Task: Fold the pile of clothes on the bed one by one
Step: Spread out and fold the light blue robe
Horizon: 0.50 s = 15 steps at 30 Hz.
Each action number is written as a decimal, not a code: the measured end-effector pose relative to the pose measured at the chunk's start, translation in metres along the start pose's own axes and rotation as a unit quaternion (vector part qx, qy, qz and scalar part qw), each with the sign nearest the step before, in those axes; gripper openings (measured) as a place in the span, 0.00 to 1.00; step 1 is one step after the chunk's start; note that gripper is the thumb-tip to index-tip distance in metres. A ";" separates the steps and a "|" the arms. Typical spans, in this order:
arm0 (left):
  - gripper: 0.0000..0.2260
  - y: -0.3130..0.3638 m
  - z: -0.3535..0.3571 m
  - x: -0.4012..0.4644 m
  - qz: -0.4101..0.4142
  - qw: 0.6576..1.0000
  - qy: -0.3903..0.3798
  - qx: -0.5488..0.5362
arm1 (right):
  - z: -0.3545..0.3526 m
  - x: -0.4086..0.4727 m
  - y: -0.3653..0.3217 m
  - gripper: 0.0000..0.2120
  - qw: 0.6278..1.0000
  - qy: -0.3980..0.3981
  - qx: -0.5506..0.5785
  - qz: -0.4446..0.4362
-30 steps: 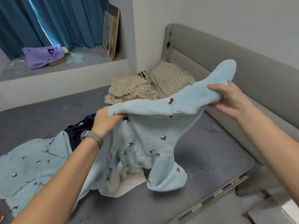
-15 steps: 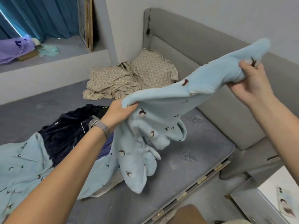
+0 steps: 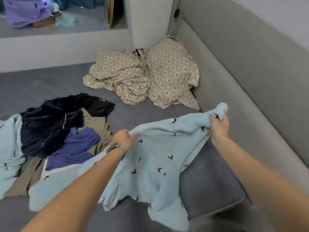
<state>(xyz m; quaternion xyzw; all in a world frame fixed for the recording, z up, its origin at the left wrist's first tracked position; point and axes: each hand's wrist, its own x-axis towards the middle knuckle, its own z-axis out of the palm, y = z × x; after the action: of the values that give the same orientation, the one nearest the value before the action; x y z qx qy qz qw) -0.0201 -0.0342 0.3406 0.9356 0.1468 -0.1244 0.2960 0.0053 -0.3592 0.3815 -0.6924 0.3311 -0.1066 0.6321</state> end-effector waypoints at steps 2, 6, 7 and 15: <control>0.12 -0.029 0.047 -0.010 -0.051 0.998 -0.014 -0.015 | 0.015 0.009 0.049 0.13 0.995 -0.061 -0.074 0.001; 0.21 -0.097 0.131 -0.033 -0.077 0.990 -0.106 0.048 | 0.038 0.019 0.170 0.17 0.928 -0.251 -0.273 -0.028; 0.26 -0.114 0.149 -0.034 -0.066 0.987 -0.128 0.078 | 0.042 0.020 0.203 0.14 0.900 -0.295 -0.316 -0.051; 0.44 -0.234 0.317 -0.037 0.046 0.940 -0.173 0.290 | 0.016 -0.018 0.423 0.57 0.661 -0.368 -0.643 -0.120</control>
<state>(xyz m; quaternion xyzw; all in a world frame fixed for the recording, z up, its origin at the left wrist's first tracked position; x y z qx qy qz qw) -0.1823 -0.0463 -0.0204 0.9507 0.0076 -0.3077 0.0384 -0.1365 -0.3279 -0.0166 -0.9432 -0.0285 0.3209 0.0816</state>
